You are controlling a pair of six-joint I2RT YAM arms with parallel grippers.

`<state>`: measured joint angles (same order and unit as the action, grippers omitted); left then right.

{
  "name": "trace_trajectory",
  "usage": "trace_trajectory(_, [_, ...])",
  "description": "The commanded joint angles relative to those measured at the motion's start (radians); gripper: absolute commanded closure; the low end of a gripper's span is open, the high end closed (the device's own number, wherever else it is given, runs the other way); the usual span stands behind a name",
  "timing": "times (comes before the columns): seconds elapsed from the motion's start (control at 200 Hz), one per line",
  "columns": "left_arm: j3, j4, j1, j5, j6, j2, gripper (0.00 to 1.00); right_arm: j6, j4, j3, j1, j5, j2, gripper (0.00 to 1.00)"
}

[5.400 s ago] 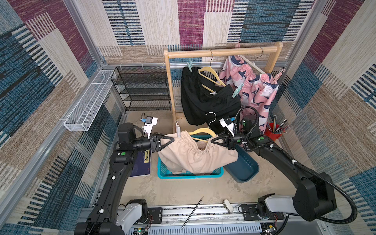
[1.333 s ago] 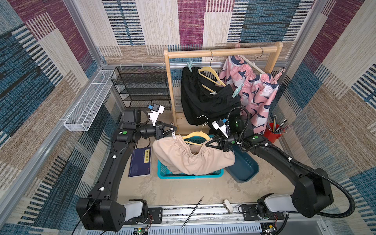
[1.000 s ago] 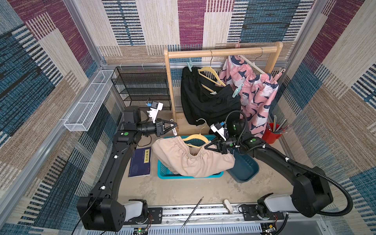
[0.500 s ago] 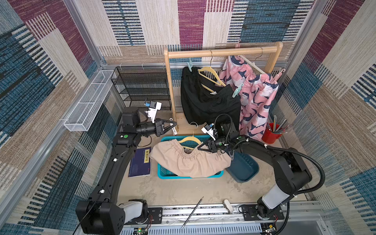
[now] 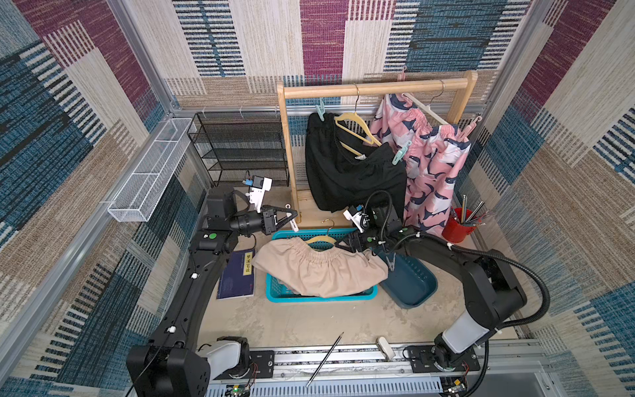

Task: Remove the clothespins securing shorts to the hanger
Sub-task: Place the hanger in the basket, then place the clothespin in the storage box.

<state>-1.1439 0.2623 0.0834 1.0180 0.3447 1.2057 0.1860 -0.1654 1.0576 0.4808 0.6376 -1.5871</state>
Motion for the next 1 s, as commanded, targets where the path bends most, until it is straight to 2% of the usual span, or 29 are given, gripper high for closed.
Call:
trace_trajectory(0.0, [0.016,-0.044,0.003,-0.115,0.129,0.0,0.99,0.037,-0.043,0.019,0.022,-0.216,0.058,0.4])
trace_trajectory(0.125, [0.051,-0.043,0.013,-0.25,0.259,-0.007,1.0,0.024,-0.09,0.035,0.074,-0.365,0.123,0.4])
trace_trajectory(0.275, [0.108,-0.045,0.051,-0.37,0.413,-0.016,1.0,-0.021,-0.124,0.104,0.175,-0.404,0.159,0.4])
trace_trajectory(0.436, [0.156,-0.083,0.111,-0.47,0.49,-0.011,1.0,-0.07,-0.183,0.219,0.272,-0.415,0.114,0.4])
trace_trajectory(0.651, [0.148,-0.086,0.173,-0.496,0.5,0.023,1.0,-0.117,-0.24,0.334,0.339,-0.422,0.0,0.41])
trace_trajectory(0.997, [0.147,-0.121,0.22,-0.5,0.515,0.054,1.0,-0.126,-0.254,0.414,0.354,-0.405,-0.106,0.41])
